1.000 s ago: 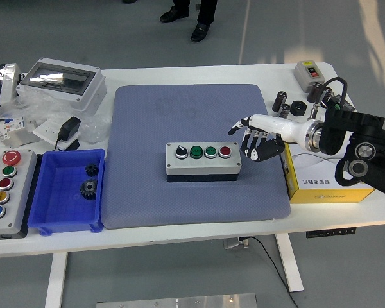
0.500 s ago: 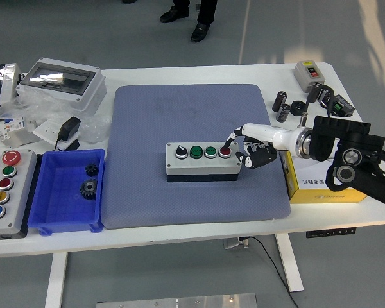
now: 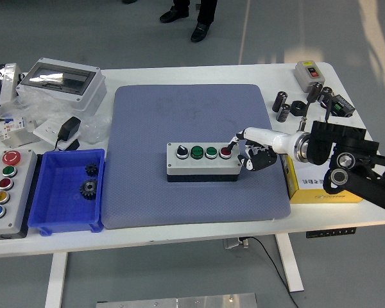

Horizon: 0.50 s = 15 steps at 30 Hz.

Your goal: Pick up the button,place it on the desk,press the button,press the button

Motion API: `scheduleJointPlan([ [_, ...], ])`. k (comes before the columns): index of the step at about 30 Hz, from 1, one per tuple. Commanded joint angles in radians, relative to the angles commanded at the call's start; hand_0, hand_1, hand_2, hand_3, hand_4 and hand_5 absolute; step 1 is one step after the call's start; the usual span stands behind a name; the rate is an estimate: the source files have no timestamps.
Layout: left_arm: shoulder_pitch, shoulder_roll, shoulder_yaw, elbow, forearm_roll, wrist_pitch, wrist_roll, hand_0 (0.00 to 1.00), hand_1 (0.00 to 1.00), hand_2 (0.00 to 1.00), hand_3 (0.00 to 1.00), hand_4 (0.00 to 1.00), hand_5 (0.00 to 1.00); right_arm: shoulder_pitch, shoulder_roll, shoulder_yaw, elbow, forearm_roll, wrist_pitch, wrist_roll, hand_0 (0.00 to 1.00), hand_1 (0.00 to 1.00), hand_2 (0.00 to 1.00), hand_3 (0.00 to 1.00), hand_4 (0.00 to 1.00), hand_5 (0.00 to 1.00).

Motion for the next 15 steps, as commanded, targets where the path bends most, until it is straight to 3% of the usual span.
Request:
scheduleJointPlan([
  [9, 0.0, 0.0, 0.005, 0.0, -0.009, -0.002, -0.011, 0.614, 0.58, 0.553, 0.601, 0.56, 0.259, 0.002, 0.002, -0.012, -0.002, -0.012, -0.022, 0.01, 0.002, 0.072, 0.189, 0.743, 0.296, 0.002],
  [15, 0.003, -0.001, 0.002, 0.0, -0.007, -0.001, -0.01, 0.614, 0.579, 0.552, 0.6, 0.559, 0.261, -0.011, -0.025, 0.063, 0.032, 0.049, 0.025, 0.022, 0.002, 0.072, 0.189, 0.743, 0.295, 0.002],
])
